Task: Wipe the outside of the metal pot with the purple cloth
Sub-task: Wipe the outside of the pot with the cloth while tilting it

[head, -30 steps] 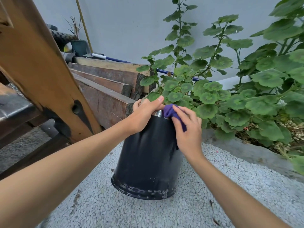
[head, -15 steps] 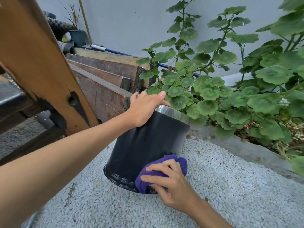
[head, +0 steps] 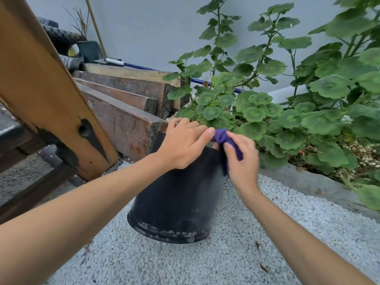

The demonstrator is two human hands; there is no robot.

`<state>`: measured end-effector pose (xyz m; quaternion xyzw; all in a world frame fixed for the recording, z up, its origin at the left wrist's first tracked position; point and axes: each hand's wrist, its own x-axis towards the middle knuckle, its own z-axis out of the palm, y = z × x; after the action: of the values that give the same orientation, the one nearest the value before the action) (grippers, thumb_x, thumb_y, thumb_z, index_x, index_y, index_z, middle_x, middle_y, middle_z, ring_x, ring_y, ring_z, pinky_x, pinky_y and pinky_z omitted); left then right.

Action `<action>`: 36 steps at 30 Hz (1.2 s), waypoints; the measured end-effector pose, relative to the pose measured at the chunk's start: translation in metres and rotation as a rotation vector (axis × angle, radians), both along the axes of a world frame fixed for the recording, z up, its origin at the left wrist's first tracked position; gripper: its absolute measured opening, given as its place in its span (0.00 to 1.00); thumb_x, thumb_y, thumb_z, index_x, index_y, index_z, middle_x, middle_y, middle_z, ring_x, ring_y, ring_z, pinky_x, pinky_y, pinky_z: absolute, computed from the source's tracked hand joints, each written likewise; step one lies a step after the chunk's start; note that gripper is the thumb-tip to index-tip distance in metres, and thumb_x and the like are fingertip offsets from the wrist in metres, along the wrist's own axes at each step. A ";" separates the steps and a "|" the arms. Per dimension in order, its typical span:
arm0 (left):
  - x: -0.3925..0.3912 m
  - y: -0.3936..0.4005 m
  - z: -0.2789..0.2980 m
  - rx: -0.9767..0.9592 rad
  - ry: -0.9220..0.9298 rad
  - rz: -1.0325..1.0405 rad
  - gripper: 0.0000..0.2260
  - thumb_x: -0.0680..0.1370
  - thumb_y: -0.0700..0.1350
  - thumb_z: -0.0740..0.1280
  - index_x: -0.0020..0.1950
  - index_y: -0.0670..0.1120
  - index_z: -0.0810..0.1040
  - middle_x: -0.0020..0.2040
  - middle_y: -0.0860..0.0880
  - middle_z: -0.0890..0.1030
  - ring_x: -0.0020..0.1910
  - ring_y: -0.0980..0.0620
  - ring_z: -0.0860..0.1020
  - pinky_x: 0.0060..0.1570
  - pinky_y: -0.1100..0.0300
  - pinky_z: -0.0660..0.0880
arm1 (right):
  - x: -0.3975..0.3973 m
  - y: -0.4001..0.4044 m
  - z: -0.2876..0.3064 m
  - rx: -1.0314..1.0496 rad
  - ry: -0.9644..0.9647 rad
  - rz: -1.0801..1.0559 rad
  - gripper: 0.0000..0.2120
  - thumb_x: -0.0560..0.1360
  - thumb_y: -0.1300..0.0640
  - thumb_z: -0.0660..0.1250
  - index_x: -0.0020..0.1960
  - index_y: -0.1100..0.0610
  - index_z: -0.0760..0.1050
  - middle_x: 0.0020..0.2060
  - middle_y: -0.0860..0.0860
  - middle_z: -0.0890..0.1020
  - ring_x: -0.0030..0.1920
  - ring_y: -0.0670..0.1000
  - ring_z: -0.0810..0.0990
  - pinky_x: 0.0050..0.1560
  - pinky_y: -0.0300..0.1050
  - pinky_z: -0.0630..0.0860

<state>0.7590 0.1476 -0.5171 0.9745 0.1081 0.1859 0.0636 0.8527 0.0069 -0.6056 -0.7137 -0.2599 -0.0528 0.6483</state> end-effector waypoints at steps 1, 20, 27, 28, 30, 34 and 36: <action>0.001 0.002 0.001 -0.009 -0.001 -0.001 0.24 0.81 0.61 0.39 0.38 0.52 0.67 0.34 0.55 0.69 0.45 0.51 0.69 0.58 0.53 0.60 | -0.009 0.006 -0.003 0.004 0.015 0.010 0.15 0.81 0.59 0.69 0.66 0.48 0.79 0.62 0.49 0.76 0.65 0.55 0.75 0.71 0.57 0.70; 0.015 0.010 -0.004 -0.065 0.050 0.261 0.11 0.77 0.57 0.62 0.44 0.56 0.83 0.37 0.52 0.75 0.57 0.49 0.69 0.50 0.50 0.53 | -0.059 -0.055 -0.068 -0.450 -0.590 0.660 0.14 0.71 0.64 0.68 0.50 0.49 0.85 0.53 0.44 0.80 0.50 0.51 0.72 0.51 0.52 0.70; -0.033 0.030 0.018 -0.322 -0.017 0.273 0.11 0.79 0.54 0.67 0.40 0.52 0.82 0.41 0.48 0.79 0.62 0.48 0.70 0.54 0.52 0.54 | -0.017 -0.077 -0.044 -0.056 0.063 -0.003 0.19 0.73 0.72 0.72 0.50 0.48 0.83 0.51 0.48 0.83 0.55 0.42 0.80 0.63 0.51 0.76; -0.038 0.030 0.023 -0.351 -0.057 0.269 0.11 0.78 0.54 0.67 0.38 0.52 0.81 0.38 0.48 0.79 0.57 0.48 0.73 0.55 0.52 0.55 | -0.011 -0.077 -0.036 -0.027 0.081 -0.029 0.19 0.74 0.72 0.71 0.50 0.48 0.83 0.52 0.50 0.83 0.54 0.40 0.80 0.63 0.48 0.76; -0.046 0.030 0.030 -0.410 -0.134 0.263 0.13 0.77 0.54 0.69 0.35 0.51 0.80 0.34 0.49 0.79 0.46 0.50 0.77 0.57 0.49 0.62 | -0.005 -0.077 -0.019 0.006 0.049 -0.046 0.18 0.74 0.73 0.71 0.51 0.50 0.82 0.53 0.52 0.82 0.54 0.43 0.80 0.60 0.40 0.76; -0.048 0.025 0.026 -0.514 -0.141 0.228 0.14 0.77 0.51 0.71 0.34 0.47 0.79 0.30 0.52 0.74 0.36 0.54 0.73 0.66 0.40 0.67 | -0.007 -0.067 0.012 0.073 -0.062 -0.054 0.17 0.75 0.72 0.70 0.54 0.52 0.82 0.54 0.52 0.81 0.55 0.47 0.80 0.61 0.40 0.76; -0.044 0.018 0.016 -0.499 -0.114 0.221 0.12 0.77 0.51 0.71 0.36 0.47 0.80 0.31 0.53 0.74 0.42 0.53 0.73 0.70 0.40 0.64 | -0.012 -0.057 0.024 0.072 -0.147 -0.057 0.15 0.75 0.72 0.71 0.55 0.55 0.83 0.54 0.53 0.81 0.57 0.51 0.80 0.63 0.48 0.75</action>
<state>0.7155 0.1652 -0.5008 0.8989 0.2525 0.2141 0.2870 0.8408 -0.0503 -0.5821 -0.6914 -0.2840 -0.1328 0.6509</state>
